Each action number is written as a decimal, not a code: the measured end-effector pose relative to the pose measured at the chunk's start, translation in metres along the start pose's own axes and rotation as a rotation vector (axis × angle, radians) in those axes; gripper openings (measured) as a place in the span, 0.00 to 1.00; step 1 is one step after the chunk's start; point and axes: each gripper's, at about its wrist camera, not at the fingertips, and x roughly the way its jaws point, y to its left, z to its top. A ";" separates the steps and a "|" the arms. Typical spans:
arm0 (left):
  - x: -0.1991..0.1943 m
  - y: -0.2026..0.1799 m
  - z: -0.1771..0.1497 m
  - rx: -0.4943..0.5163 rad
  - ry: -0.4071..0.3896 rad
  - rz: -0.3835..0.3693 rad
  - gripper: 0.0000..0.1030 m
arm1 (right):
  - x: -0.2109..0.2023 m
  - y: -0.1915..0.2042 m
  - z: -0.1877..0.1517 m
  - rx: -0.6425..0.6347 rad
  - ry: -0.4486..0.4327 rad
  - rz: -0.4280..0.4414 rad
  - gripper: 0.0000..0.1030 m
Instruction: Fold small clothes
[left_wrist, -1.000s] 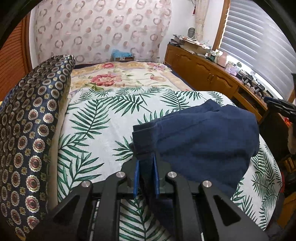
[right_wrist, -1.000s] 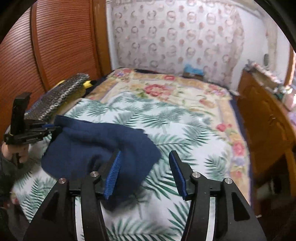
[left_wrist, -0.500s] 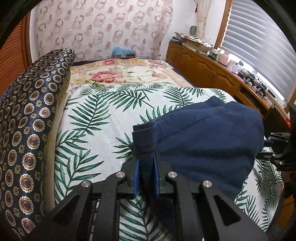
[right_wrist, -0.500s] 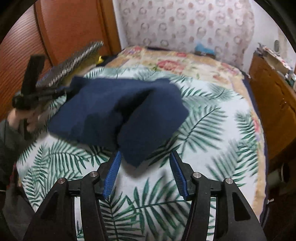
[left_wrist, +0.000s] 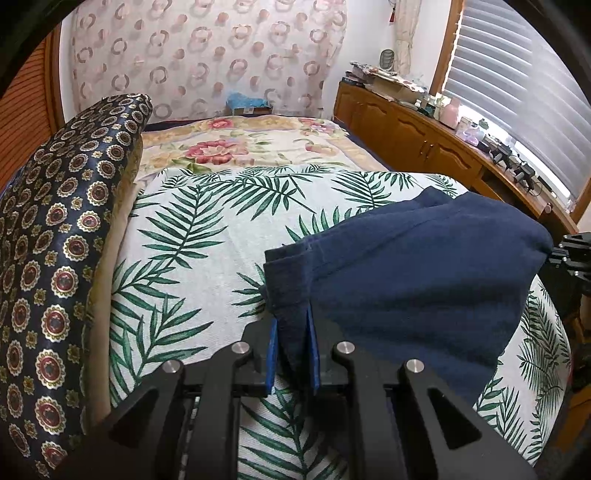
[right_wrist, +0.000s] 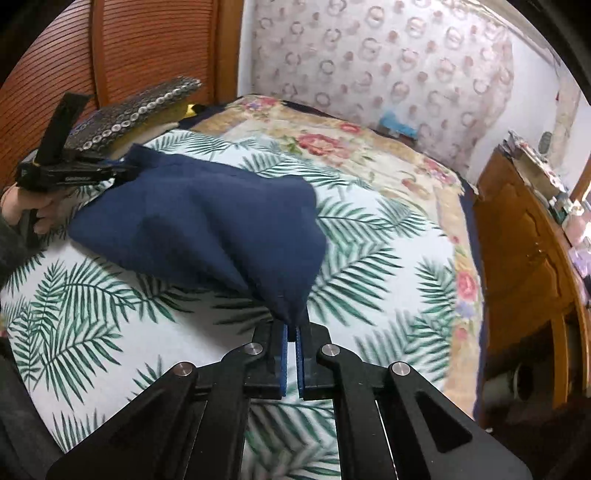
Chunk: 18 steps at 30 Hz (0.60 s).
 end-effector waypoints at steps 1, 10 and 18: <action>0.000 0.000 0.000 -0.001 0.000 0.000 0.12 | 0.005 -0.001 -0.001 0.000 0.015 0.004 0.00; -0.005 0.003 0.002 -0.005 0.001 -0.008 0.12 | -0.004 -0.017 -0.005 0.082 0.009 0.032 0.34; -0.013 -0.001 0.002 0.003 -0.009 -0.008 0.12 | -0.027 -0.053 0.012 0.177 -0.085 -0.028 0.50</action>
